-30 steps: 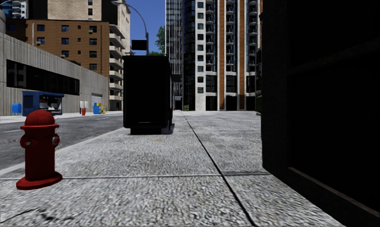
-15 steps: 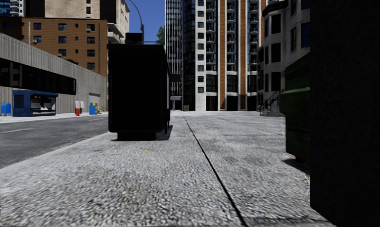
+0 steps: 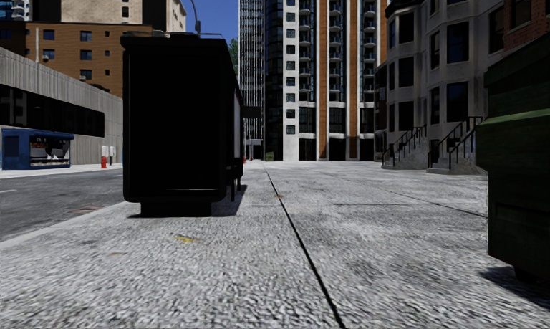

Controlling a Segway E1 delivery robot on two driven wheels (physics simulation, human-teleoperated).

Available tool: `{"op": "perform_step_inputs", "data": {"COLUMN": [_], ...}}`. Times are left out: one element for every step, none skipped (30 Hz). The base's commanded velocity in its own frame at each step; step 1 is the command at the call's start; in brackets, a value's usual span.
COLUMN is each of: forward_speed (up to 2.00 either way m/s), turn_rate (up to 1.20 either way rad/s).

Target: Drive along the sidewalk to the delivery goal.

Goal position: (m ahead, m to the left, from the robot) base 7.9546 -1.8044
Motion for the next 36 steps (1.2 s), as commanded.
{"op": "perform_step_inputs", "data": {"forward_speed": [2.00,2.00,2.00,2.00,2.00,2.00,2.00,2.00,2.00,2.00,2.00,2.00,2.00,2.00,2.00,2.00,2.00,2.00,2.00,2.00,2.00,2.00,2.00,2.00,2.00,2.00,2.00,2.00,2.00,2.00,2.00,2.00,2.00,2.00,2.00,2.00], "turn_rate": [-0.05,-0.26,-0.47,-0.47,-0.71,-0.89,-0.94,-0.95,-0.96,-0.98,-0.98,-0.98,-0.98,-0.53,-0.10,-0.04,-0.03,-0.03,-0.10,-0.80,-0.80,-1.20,-1.20,-1.20,-1.20,-1.20,-1.20,-1.20,-1.20,-1.20,-1.20,-1.20,-1.20,-1.20,-0.76,-0.29]}}
